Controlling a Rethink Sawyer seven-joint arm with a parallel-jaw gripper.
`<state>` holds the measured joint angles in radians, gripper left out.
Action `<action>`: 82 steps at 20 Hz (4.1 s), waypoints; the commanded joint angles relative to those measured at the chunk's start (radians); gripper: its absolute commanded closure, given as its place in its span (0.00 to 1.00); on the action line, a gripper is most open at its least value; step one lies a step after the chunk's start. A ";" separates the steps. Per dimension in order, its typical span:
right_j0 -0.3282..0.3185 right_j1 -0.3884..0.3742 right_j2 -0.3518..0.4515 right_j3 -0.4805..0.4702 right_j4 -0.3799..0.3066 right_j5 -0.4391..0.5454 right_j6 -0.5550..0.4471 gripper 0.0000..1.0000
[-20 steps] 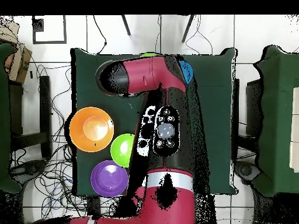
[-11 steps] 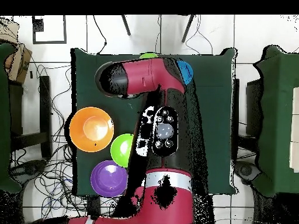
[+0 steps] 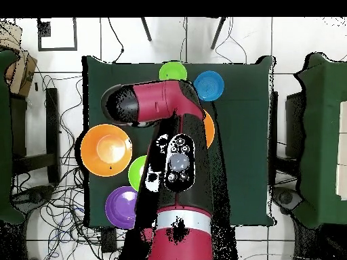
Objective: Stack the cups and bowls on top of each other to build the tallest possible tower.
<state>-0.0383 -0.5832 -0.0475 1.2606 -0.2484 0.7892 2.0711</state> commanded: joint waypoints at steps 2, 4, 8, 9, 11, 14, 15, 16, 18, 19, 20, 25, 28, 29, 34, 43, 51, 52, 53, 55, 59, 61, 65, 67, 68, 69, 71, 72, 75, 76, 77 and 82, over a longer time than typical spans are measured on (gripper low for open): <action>-0.001 -0.012 0.045 0.183 0.020 -0.117 0.110 0.00; -0.004 -0.012 0.038 0.183 0.015 -0.127 0.104 0.00; -0.014 -0.015 0.039 0.189 0.021 -0.113 0.083 0.00; -0.008 -0.012 0.036 0.188 0.023 -0.112 0.091 0.00; 0.012 -0.016 0.027 0.194 0.030 -0.113 0.120 0.00; 0.029 -0.034 0.029 0.226 0.045 -0.140 0.143 0.00; 0.028 -0.041 0.033 0.235 0.049 -0.149 0.139 0.00; 0.019 -0.049 0.042 0.245 0.054 -0.154 0.125 0.00; -0.001 -0.065 0.060 0.265 0.062 -0.159 0.090 0.00; -0.012 -0.077 0.070 0.282 0.067 -0.158 0.071 0.00; -0.020 -0.093 0.076 0.304 0.074 -0.160 0.060 0.00; -0.024 -0.161 0.098 0.392 0.119 -0.163 0.054 0.00; -0.017 -0.170 0.099 0.422 0.132 -0.188 0.066 0.00; -0.018 -0.171 0.101 0.432 0.136 -0.200 0.066 0.00; -0.002 -0.143 0.098 0.432 0.142 -0.245 0.088 0.00; 0.005 -0.084 0.120 0.401 0.167 -0.307 0.092 0.00; 0.000 -0.007 0.146 0.341 0.182 -0.356 0.082 0.00; 0.000 -0.002 0.148 0.337 0.187 -0.359 0.083 0.00; 0.004 0.006 0.147 0.328 0.191 -0.363 0.088 0.00; 0.010 0.013 0.147 0.317 0.197 -0.361 0.090 0.00; 0.010 0.040 0.157 0.298 0.205 -0.380 0.085 0.00; 0.007 0.052 0.164 0.288 0.206 -0.387 0.080 0.00; 0.001 0.036 0.179 0.305 0.218 -0.366 0.077 0.00; 0.002 0.024 0.182 0.319 0.225 -0.358 0.083 0.00; 0.002 0.020 0.184 0.325 0.227 -0.356 0.083 0.00; 0.001 0.016 0.187 0.330 0.230 -0.353 0.084 0.00; -0.003 0.008 0.196 0.342 0.234 -0.351 0.082 0.00; -0.006 0.002 0.201 0.349 0.237 -0.348 0.080 0.00; -0.013 -0.014 0.215 0.369 0.247 -0.339 0.074 0.00; -0.014 -0.019 0.219 0.374 0.250 -0.336 0.072 0.00; -0.016 -0.028 0.224 0.386 0.254 -0.336 0.070 0.00; -0.014 -0.004 0.218 0.385 0.240 -0.376 0.070 0.00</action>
<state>-0.0441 -0.5950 0.0658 1.6058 -0.0206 0.4585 2.0711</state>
